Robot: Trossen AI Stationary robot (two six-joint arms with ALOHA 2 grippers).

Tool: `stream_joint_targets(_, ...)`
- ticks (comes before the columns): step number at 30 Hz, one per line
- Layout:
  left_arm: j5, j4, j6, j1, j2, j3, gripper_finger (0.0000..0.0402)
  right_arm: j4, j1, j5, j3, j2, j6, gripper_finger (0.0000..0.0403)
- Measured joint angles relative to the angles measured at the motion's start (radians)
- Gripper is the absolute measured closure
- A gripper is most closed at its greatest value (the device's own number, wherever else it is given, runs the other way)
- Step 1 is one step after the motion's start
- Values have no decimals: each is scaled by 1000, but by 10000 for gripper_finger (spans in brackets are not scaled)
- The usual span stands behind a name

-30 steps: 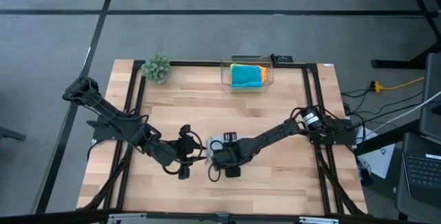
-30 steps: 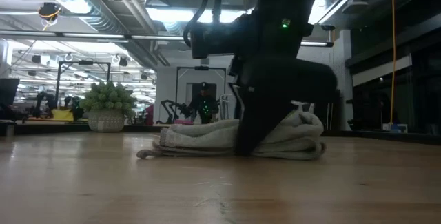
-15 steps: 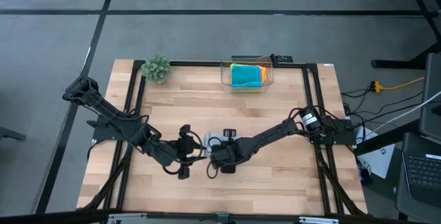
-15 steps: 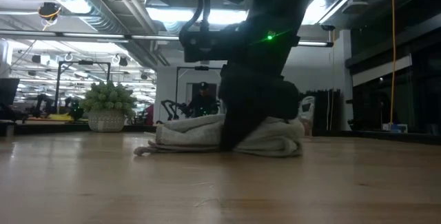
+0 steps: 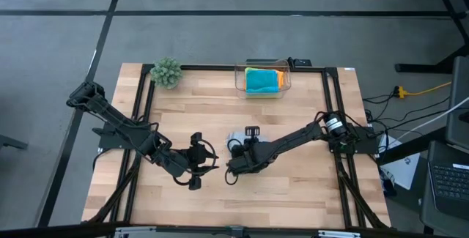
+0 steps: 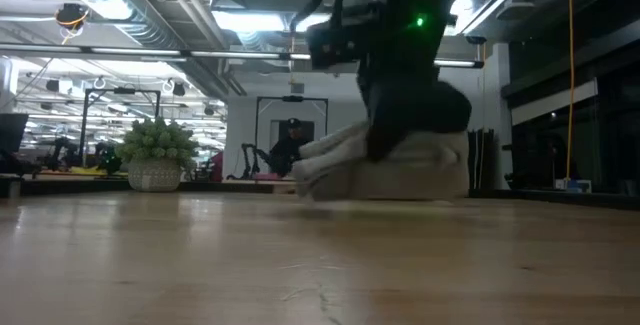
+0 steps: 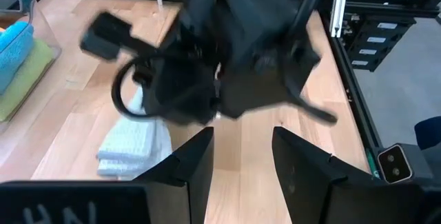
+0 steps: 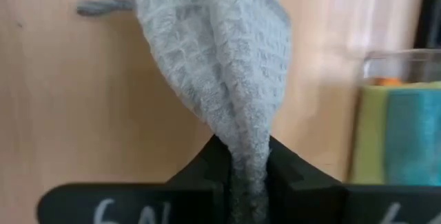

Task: Fold microfiber towels
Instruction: Put the gray microfiber cloth into the transparent bin

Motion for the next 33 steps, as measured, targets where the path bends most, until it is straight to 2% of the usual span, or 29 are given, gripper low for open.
stream_joint_targets(5,1,-3,0,-2,0,0,260,-73,-9,81,10,-66,-32,364)
stream_joint_targets(11,4,0,0,-9,0,0,260,-141,-72,176,9,-183,-133,364)
stream_joint_targets(17,4,-1,7,-1,0,0,260,-142,-187,202,10,-335,-291,364)
stream_joint_targets(21,2,0,8,16,0,0,260,-122,-300,227,10,-385,-418,364)
stream_joint_targets(25,-2,-4,8,39,0,0,260,-43,-432,188,-1,-392,-591,364)
stream_joint_targets(28,-3,-5,8,57,0,0,260,60,-530,93,-42,-391,-711,364)
stream_joint_targets(30,-3,-6,8,67,0,0,260,128,-585,35,-79,-396,-762,364)
stream_joint_targets(33,-3,-8,8,80,0,0,260,223,-650,0,-148,-417,-817,364)
